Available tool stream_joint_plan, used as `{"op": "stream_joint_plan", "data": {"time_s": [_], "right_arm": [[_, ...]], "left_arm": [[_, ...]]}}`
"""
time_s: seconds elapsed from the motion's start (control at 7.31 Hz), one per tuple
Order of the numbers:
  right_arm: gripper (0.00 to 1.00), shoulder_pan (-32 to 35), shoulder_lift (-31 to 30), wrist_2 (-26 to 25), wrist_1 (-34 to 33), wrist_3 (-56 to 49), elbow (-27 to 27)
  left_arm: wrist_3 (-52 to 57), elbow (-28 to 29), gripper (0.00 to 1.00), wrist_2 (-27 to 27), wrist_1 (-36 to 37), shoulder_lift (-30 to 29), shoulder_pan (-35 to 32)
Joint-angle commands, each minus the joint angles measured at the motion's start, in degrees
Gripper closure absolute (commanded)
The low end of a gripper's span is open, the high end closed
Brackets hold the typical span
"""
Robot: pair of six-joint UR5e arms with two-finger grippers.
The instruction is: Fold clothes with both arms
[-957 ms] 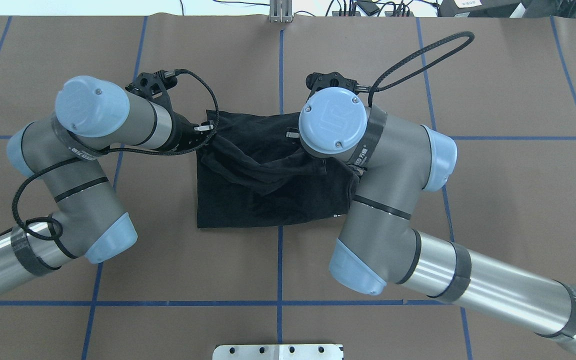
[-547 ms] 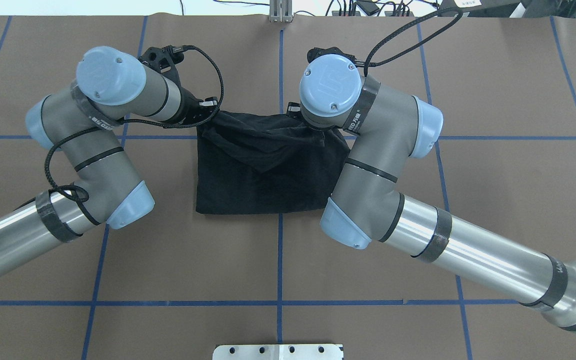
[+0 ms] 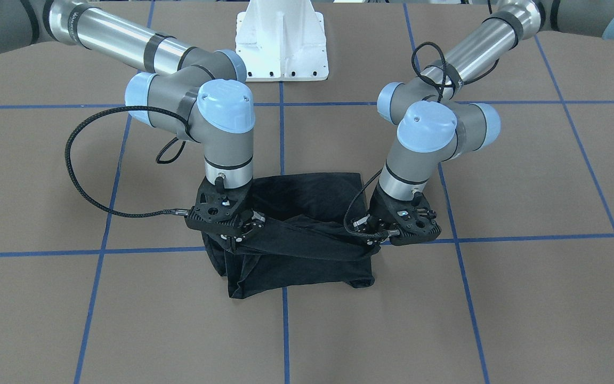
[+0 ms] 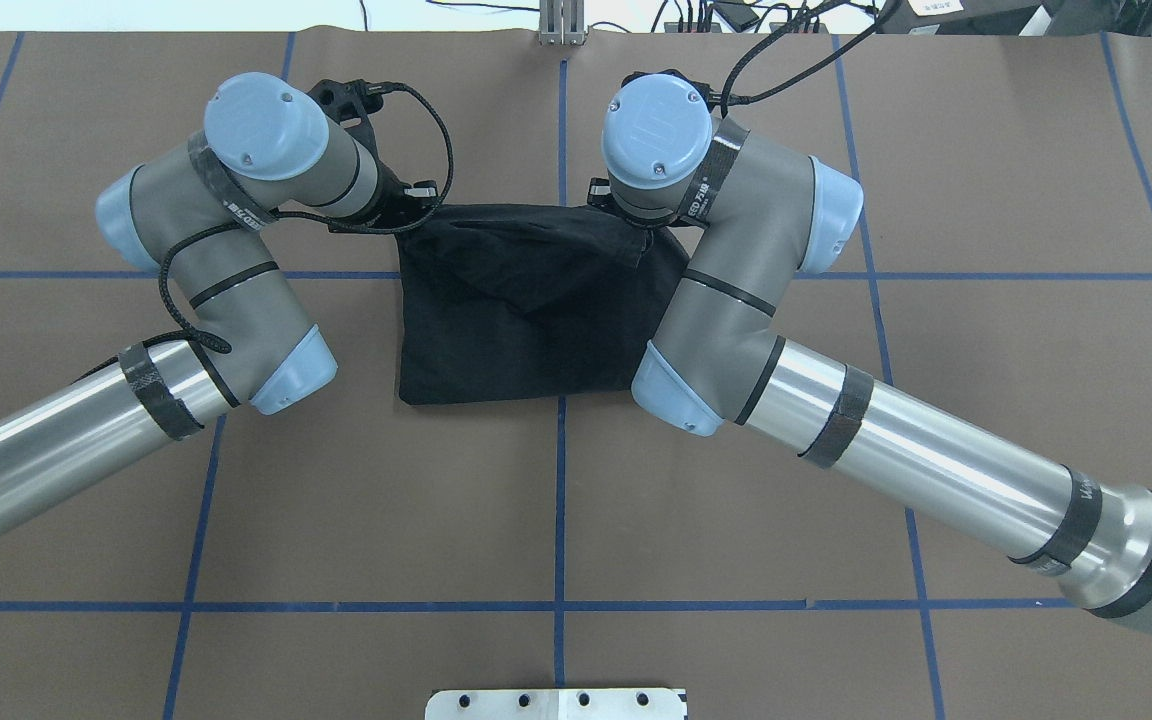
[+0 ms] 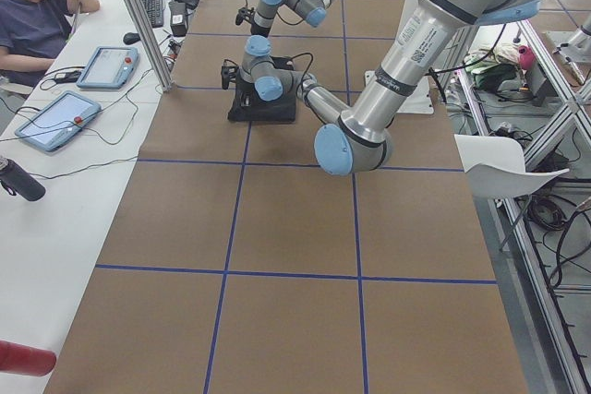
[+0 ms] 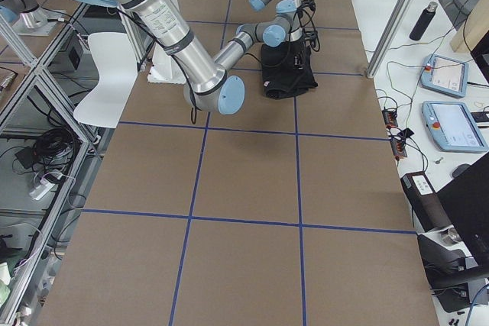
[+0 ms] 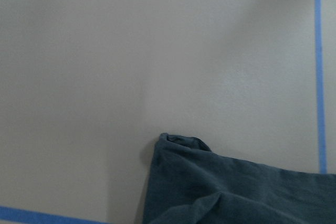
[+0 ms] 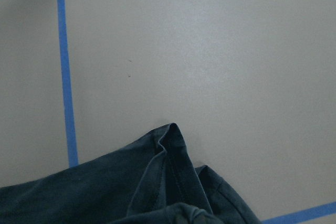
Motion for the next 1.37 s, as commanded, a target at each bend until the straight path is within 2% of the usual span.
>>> {"op": "stream_joint_plan", "data": {"time_s": [0.0,0.14,0.27,0.41,0.68,0.82,0.96,1.09,1.23], "right_arm": [[0.01,0.7,0.2,-0.1,5.9,-0.6,-5.8],[0.0,2.6,1.4,3.0,6.8,-0.7,-6.1],[0.0,5.7,2.6,12.0,6.4,-1.7,-5.9],[0.0,7.3,2.8,17.0,6.5,-2.3,-5.1],[0.0,5.7,3.0,17.6,6.3,-2.1,-2.6],[0.0,3.3,2.8,16.6,6.3,-1.3,-2.0],[0.0,0.6,2.8,13.7,6.3,-1.1,-2.0],[0.0,-2.8,2.8,8.1,6.4,-0.4,-2.5],[0.0,-4.9,2.8,4.7,6.5,-0.4,-2.8]], "left_arm": [[2.6,0.6,0.0,-0.1,-0.8,-0.5,-0.9],[2.6,-0.8,0.0,-1.0,-1.1,-0.5,-2.2],[4.6,-1.9,0.0,-5.4,-0.9,-0.4,-3.8],[7.7,-3.7,0.0,-8.3,-0.7,0.4,-5.2],[15.6,-7.4,0.0,-8.7,-0.6,5.7,-5.8],[16.0,-8.1,0.0,-8.7,-0.8,7.0,-5.8],[16.0,-8.2,0.0,-8.7,-0.8,7.0,-5.9],[16.0,-8.2,0.0,-8.7,-0.8,7.1,-5.9],[16.0,-8.2,0.0,-8.7,-0.8,7.2,-5.8]]}}
